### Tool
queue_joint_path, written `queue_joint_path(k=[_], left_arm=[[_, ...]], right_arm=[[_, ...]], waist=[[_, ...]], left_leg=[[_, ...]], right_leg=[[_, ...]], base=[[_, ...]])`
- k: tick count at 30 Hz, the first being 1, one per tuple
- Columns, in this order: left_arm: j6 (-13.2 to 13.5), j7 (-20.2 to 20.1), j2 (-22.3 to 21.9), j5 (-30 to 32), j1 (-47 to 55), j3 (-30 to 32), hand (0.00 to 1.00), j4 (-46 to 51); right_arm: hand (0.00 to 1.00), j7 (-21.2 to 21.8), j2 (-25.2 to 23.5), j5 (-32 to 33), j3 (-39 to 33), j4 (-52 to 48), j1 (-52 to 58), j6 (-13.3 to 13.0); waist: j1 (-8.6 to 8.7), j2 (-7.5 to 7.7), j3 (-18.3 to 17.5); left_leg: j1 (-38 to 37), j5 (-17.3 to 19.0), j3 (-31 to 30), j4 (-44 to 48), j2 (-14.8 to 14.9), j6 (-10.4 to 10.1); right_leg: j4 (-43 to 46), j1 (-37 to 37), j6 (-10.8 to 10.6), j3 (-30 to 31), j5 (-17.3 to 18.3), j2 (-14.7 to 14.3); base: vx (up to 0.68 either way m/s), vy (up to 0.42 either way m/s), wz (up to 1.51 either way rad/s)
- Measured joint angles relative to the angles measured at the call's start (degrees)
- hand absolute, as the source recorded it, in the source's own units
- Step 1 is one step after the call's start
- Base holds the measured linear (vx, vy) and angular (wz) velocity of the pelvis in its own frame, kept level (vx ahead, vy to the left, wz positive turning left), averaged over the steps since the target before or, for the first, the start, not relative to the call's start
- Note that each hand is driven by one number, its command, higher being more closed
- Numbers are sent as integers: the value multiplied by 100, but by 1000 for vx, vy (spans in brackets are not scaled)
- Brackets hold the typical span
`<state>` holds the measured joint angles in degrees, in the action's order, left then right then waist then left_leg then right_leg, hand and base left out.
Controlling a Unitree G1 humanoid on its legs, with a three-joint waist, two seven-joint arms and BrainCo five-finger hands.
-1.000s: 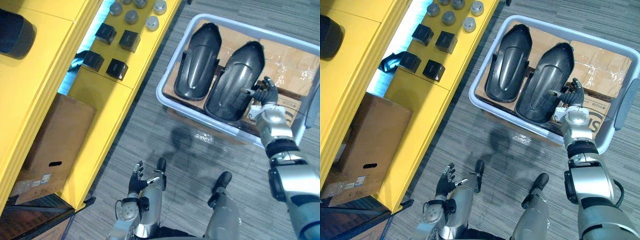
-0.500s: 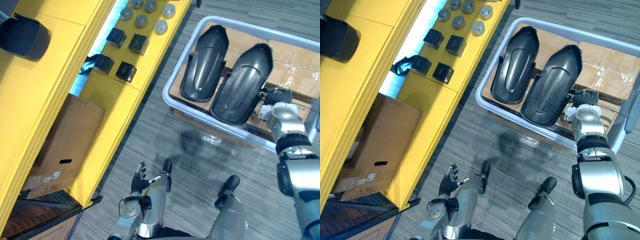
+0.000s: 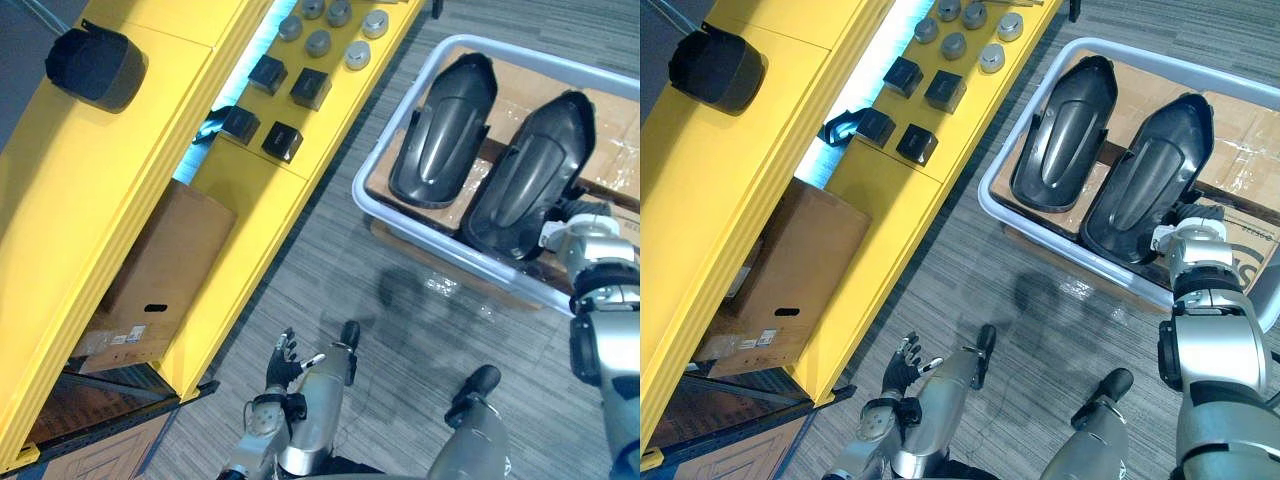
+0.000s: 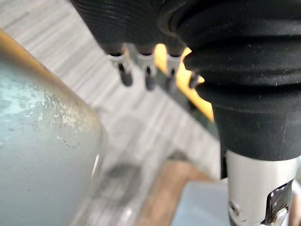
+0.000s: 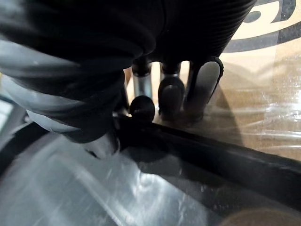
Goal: Walk over and take plastic housings, then place them on the shelf
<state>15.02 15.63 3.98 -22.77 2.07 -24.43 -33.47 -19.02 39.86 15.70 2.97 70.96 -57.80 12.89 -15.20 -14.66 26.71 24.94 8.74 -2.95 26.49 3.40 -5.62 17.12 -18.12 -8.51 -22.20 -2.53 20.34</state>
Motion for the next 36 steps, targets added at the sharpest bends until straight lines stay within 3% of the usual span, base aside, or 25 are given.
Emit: queue_joint_path(k=[1, 6, 10, 14, 18, 21, 23, 27, 28, 31, 36], left_arm=[[26, -3, 8, -127, 20, 4, 0, 33], [171, 213, 7, -137, 405, 220, 0, 550], [64, 425, 76, 140, 743, 940, 0, 2054], [-142, 392, 440, 717, 379, 1237, 0, 2843], [-324, 309, 546, 945, 128, 1462, 0, 3375], [-688, -86, 742, 904, -157, 1424, 0, 3456], [-1105, -507, 831, 361, -389, 1334, 0, 3419], [-1647, -897, 912, -328, -1007, 1117, 0, 2733], [-1830, -1031, 919, -812, -1187, 1081, 0, 2484], [-2107, -1221, 905, -1506, -1546, 959, 0, 1980], [-2199, -1238, 887, -2012, -2109, 952, 0, 1616]], right_arm=[[100, -56, -4, -250, 12, -8, 43, -238], [100, -262, -7, -1197, 336, -299, 377, -796], [100, -381, -253, -1654, 383, -1644, 1072, -848], [100, -512, -552, -2347, 388, -2647, 1407, -876], [100, -623, -931, -2684, 390, -3534, 1666, -791], [100, -698, -1211, -3034, 429, -3829, 1686, -790], [100, -824, -1329, -3319, 505, -3954, 1686, -843], [100, -993, -1391, -3669, 505, -4313, 1687, -1059], [100, -1051, -1396, -3742, 513, -4438, 1687, -1219], [100, -1265, -1417, -3938, 638, -4674, 1687, -1669], [100, -1475, -1636, -4152, 814, -5065, 1688, -2173]], waist=[[3, 2, 1], [51, 58, 41], [338, 455, 314], [600, 649, 386], [739, 815, 403], [839, 996, 302], [946, 1165, 125], [994, 1275, -170], [1064, 1276, -239], [1181, 1285, -475], [1284, 1303, -536]], left_leg=[[22, 2, 13, 11, 7, 0], [-7, 48, 64, 90, 150, -70], [-487, 70, 225, -133, 311, -106], [-945, 48, 459, -446, 432, -144], [-1497, -32, 685, -845, 608, -266], [-1879, -112, 862, -1120, 731, -352], [-2034, -176, 979, -1309, 748, -371], [-2168, -194, 1180, -1419, 769, -391], [-2194, -193, 1189, -1419, 769, -391], [-2195, -204, 1245, -1459, 792, -410], [-2234, -239, 1320, -1497, 803, -414]], right_leg=[[-27, 8, 0, -81, -14, 25], [-112, 56, 13, -121, -154, -70], [-271, 410, 40, -82, -151, -234], [-492, 658, 82, 60, -189, -385], [-739, 960, 131, 223, -249, -606], [-880, 1151, 169, 289, -276, -755], [-1046, 1234, 198, 351, -326, -807], [-1394, 1304, 224, 521, -546, -896], [-1510, 1379, 221, 521, -601, -912], [-1652, 1402, 249, 526, -680, -961], [-1832, 1406, 291, 643, -859, -1011]], base=[[7, 30, -5], [58, 8, -12], [70, -30, -19], [55, -22, -31], [77, -41, -34], [62, -53, -27], [55, -32, -21], [32, 1, -27], [-4, 8, -7], [-14, 2, -5], [-58, -1, -13]])
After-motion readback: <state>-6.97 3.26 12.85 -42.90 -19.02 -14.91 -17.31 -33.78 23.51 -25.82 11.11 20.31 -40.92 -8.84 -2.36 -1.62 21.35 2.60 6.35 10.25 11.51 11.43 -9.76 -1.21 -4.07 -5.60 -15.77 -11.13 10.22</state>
